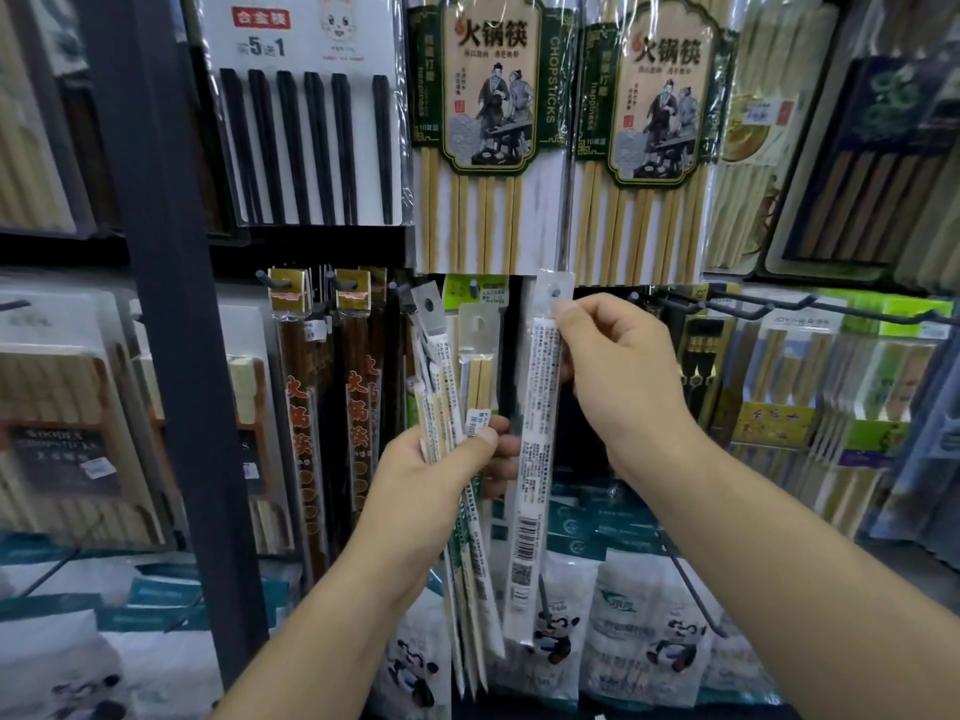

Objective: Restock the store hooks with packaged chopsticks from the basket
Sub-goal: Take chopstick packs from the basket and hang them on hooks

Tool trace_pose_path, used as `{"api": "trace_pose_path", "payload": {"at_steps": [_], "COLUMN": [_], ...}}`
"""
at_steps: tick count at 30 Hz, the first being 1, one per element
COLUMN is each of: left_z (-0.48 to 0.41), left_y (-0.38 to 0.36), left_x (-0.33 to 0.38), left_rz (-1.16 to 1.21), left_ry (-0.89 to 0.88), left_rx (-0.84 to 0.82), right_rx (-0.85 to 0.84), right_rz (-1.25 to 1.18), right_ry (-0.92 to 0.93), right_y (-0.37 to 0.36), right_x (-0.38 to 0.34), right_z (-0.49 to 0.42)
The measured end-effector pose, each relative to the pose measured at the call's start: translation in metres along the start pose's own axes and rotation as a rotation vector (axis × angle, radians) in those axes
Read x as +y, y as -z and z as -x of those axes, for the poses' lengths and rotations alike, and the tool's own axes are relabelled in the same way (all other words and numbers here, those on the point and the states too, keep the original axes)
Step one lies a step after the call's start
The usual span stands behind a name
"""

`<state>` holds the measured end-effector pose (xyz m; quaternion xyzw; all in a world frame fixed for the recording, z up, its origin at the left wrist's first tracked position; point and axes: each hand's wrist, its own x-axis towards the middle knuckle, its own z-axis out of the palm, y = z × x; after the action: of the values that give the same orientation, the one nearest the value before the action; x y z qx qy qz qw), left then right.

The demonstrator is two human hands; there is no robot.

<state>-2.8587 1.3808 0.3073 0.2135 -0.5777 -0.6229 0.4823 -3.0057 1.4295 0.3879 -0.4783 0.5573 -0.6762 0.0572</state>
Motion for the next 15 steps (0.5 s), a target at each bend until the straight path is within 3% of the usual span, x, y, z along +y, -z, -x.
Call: {"api": "trace_pose_path", "payload": {"at_steps": [15], "left_z": [0.0], "left_y": [0.002], "left_x": [-0.002], "left_rz": [0.051], "left_ry": [0.025], "left_rx": [-0.026], "right_rx": [0.027], "right_rz": [0.105], "right_ry": [-0.039], "right_y": [0.002], "right_x": [0.011], "right_z": [-0.006]}}
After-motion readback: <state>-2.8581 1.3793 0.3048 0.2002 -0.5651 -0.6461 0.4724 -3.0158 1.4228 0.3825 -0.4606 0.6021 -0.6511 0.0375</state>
